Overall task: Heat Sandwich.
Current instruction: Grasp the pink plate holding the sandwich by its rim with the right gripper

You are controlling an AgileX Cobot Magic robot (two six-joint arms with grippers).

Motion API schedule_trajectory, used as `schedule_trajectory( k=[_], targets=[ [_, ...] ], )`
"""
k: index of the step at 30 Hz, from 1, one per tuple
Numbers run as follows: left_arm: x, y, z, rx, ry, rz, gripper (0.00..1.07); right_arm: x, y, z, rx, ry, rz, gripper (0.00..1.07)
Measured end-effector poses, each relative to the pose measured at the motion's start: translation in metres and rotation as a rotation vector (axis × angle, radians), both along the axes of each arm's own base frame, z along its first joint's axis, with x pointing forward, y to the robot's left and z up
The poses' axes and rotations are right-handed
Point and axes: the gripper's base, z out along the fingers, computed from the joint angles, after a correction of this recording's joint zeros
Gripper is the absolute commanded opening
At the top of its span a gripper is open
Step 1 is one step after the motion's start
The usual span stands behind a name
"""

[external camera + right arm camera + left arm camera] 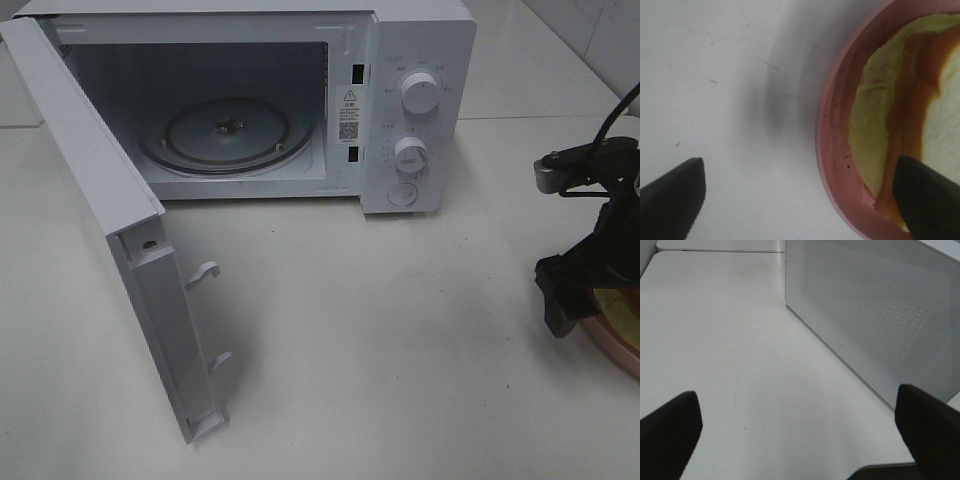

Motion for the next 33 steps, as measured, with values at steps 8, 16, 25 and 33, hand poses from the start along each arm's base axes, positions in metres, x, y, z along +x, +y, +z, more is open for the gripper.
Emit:
schedule_trajectory(
  k=[8, 16, 25, 33],
  targets=[
    [0.0, 0.0, 0.0, 0.0, 0.0, 0.0, 0.98, 0.006, 0.001, -0.018, 0.0, 0.031, -0.005, 0.91],
    [0.0, 0.0, 0.0, 0.0, 0.0, 0.0, 0.98, 0.011, 0.003, -0.039, -0.005, 0.077, -0.001, 0.9],
    [0.0, 0.0, 0.0, 0.0, 0.0, 0.0, 0.98, 0.015, 0.002, -0.057, -0.021, 0.109, 0.006, 0.89],
    [0.0, 0.0, 0.0, 0.0, 0.0, 0.0, 0.98, 0.016, 0.003, -0.062, -0.019, 0.111, 0.009, 0.84]
  ],
)
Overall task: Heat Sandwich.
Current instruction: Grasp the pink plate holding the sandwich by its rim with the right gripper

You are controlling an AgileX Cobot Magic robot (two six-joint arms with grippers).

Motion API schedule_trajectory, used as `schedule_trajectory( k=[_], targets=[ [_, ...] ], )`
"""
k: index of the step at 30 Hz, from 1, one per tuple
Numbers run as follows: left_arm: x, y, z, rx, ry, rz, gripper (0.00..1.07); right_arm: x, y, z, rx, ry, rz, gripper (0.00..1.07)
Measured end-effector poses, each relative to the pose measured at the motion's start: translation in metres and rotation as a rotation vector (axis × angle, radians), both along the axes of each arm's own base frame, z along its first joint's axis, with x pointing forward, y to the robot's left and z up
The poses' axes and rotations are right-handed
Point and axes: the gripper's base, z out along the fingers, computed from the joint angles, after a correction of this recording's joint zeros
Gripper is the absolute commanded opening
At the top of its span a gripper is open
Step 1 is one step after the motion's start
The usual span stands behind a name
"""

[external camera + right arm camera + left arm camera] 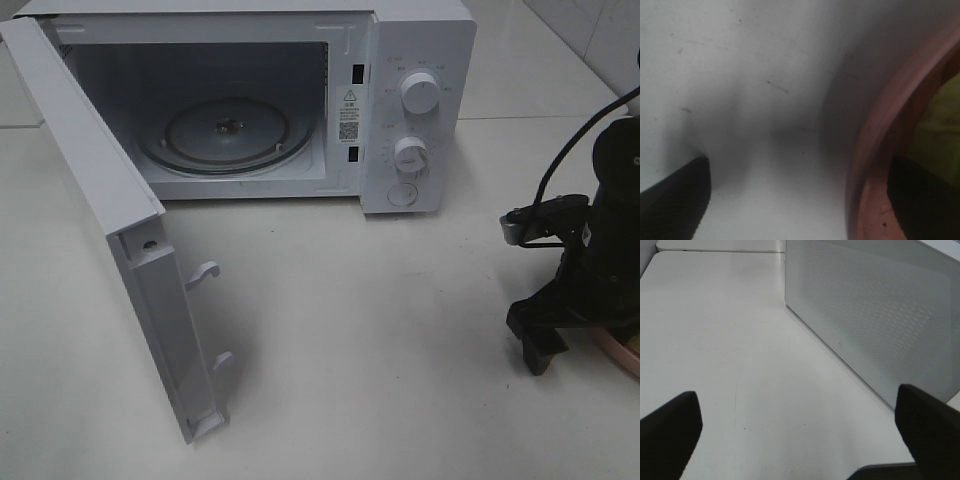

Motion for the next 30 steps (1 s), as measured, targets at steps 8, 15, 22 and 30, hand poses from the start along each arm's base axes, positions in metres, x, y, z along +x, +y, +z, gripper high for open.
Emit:
schedule_trajectory(
  k=[8, 15, 22, 30],
  targets=[
    [0.0, 0.0, 0.0, 0.0, 0.0, 0.0, 0.98, 0.0006, -0.0021, 0.0002, -0.015, -0.009, -0.027, 0.46],
    [0.0, 0.0, 0.0, 0.0, 0.0, 0.0, 0.98, 0.0023, -0.0067, 0.0009, -0.062, -0.027, -0.026, 0.0],
    [0.0, 0.0, 0.0, 0.0, 0.0, 0.0, 0.98, 0.0027, -0.0075, 0.0013, -0.072, -0.03, -0.027, 0.0],
    [0.0, 0.0, 0.0, 0.0, 0.0, 0.0, 0.98, 0.0024, -0.0078, 0.0019, -0.078, -0.03, -0.033, 0.0]
  ],
)
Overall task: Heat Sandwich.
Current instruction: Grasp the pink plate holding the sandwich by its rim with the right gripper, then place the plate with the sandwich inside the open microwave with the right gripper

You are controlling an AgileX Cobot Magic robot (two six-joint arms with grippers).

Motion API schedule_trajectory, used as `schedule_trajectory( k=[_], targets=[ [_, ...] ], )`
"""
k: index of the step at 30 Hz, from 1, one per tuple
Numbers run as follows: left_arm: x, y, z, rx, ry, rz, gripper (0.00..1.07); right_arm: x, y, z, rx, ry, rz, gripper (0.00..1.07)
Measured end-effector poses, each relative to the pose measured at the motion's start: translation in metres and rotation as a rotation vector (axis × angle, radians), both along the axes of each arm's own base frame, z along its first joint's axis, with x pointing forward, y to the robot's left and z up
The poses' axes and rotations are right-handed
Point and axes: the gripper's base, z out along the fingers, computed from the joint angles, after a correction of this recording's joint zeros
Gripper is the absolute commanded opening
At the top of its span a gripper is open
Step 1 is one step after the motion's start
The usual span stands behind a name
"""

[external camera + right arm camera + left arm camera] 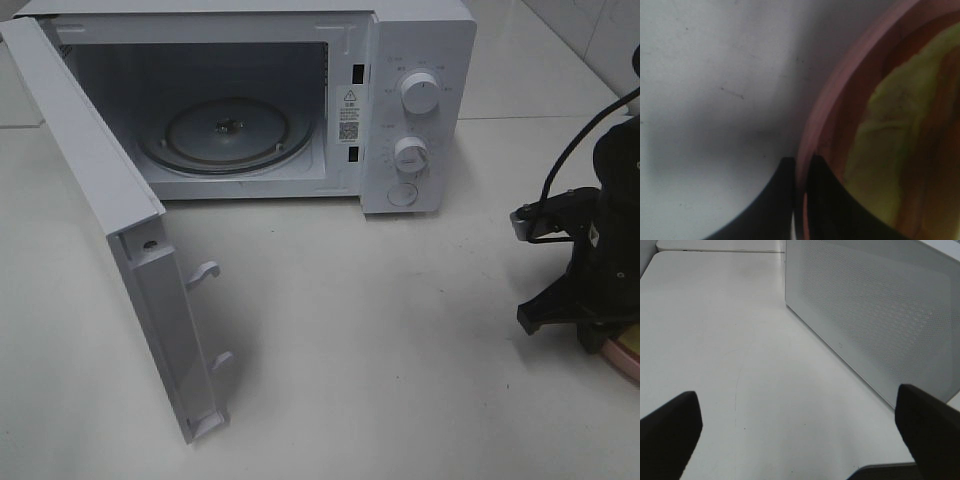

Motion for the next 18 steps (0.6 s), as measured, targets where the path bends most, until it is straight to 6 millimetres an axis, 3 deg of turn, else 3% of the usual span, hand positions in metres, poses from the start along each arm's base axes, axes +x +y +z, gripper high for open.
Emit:
schedule_trajectory(
  k=[10, 18],
  targets=[
    [0.0, 0.0, 0.0, 0.0, 0.0, 0.0, 0.98, -0.003, -0.001, 0.012, -0.035, -0.017, -0.038, 0.0],
    [0.0, 0.0, 0.0, 0.0, 0.0, 0.0, 0.98, -0.009, 0.014, 0.015, -0.072, -0.003, 0.0, 0.0]
  ],
)
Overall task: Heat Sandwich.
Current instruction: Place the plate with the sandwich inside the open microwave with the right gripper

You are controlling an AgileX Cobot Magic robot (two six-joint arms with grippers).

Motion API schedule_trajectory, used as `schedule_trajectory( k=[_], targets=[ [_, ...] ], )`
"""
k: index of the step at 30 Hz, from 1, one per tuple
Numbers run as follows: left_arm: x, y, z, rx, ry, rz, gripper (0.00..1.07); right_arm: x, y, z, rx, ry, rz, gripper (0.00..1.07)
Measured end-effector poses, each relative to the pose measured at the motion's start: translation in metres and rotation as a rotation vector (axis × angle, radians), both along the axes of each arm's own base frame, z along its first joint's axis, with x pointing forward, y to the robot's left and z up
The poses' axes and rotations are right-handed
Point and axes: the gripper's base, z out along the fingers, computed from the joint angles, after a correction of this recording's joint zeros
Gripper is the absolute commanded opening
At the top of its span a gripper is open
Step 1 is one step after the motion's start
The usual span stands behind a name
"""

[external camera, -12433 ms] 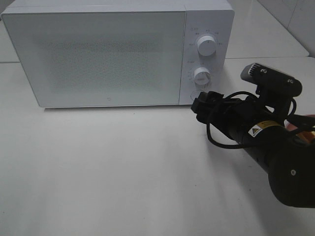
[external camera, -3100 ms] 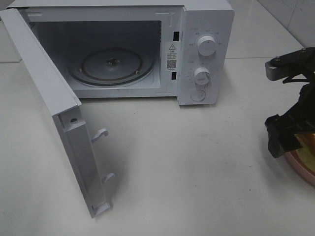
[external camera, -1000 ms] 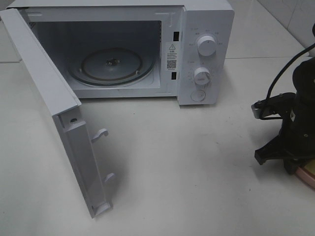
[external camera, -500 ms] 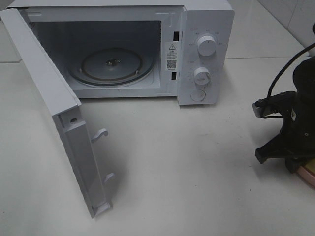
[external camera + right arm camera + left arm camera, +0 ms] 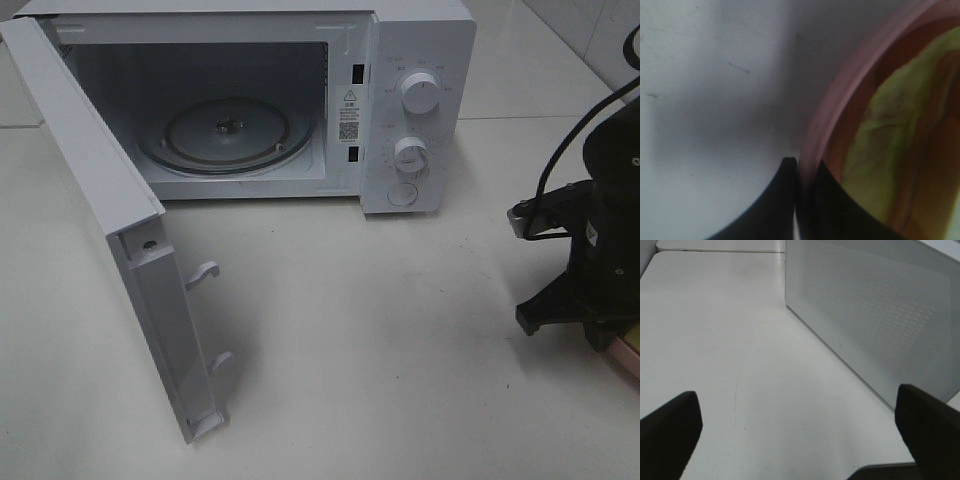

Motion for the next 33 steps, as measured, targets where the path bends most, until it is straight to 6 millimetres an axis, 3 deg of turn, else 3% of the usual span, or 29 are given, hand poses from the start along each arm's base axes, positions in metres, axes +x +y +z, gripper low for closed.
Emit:
schedule_trajectory(
  k=[10, 23, 33],
  targets=[
    [0.0, 0.0, 0.0, 0.0, 0.0, 0.0, 0.98, -0.007, 0.011, 0.004, -0.048, 0.025, 0.051, 0.0],
    [0.0, 0.0, 0.0, 0.0, 0.0, 0.0, 0.98, -0.017, 0.013, 0.036, -0.069, -0.034, 0.061, 0.0],
    [0.0, 0.0, 0.0, 0.0, 0.0, 0.0, 0.98, -0.032, 0.035, 0.051, -0.082, -0.048, 0.149, 0.0]
  ],
)
